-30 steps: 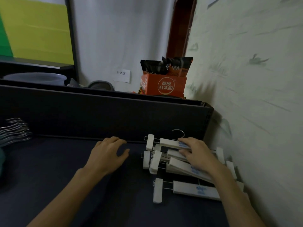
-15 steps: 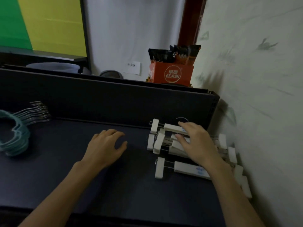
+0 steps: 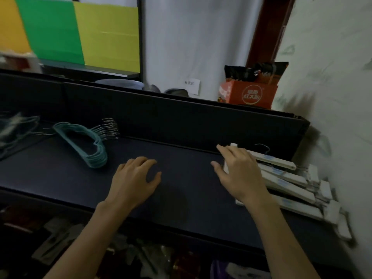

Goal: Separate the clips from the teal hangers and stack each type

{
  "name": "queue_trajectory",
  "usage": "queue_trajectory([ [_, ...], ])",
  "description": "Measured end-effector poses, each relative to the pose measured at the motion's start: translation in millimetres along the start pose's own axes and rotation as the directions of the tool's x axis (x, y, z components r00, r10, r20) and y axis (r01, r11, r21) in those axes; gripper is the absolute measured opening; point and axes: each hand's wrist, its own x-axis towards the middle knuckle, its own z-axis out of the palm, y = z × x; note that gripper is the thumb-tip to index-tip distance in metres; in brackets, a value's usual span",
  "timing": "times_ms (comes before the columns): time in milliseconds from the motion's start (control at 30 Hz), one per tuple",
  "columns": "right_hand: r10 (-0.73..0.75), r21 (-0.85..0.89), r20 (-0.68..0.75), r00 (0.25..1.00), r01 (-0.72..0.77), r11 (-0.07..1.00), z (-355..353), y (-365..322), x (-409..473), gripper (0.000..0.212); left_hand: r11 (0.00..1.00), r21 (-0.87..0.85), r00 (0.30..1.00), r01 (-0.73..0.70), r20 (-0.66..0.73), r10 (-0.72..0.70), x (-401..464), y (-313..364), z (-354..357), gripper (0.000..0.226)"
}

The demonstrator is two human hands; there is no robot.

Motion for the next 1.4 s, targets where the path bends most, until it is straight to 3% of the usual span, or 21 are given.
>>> queue_trajectory([
  [400,-0.161,0.26,0.073,0.984,0.137,0.956,67,-252,-38,0.05,0.956,0.038,0.951,0.291,-0.12,-0.285,-137,-172,-80,0.041],
  [667,-0.39,0.408,0.167,0.906,0.297,0.864,107,-413,-63,0.049,0.851,0.067,0.847,0.52,-0.17,-0.504,-243,-289,-128,0.045],
  [933,-0.546,0.481,0.236,0.804,0.391,0.784,147,-516,-69,0.051,0.71,0.073,0.706,0.7,-0.22,-0.673,-320,-366,-153,0.049],
  [1167,-0.617,0.548,0.217,0.756,0.429,0.718,197,-597,-40,0.052,0.601,0.115,0.607,0.791,-0.272,-0.747,-330,-439,-172,0.046],
  [1400,-0.684,0.634,0.167,0.71,0.454,0.626,238,-687,14,0.053,0.589,0.18,0.612,0.788,-0.328,-0.719,-287,-531,-201,0.048],
])
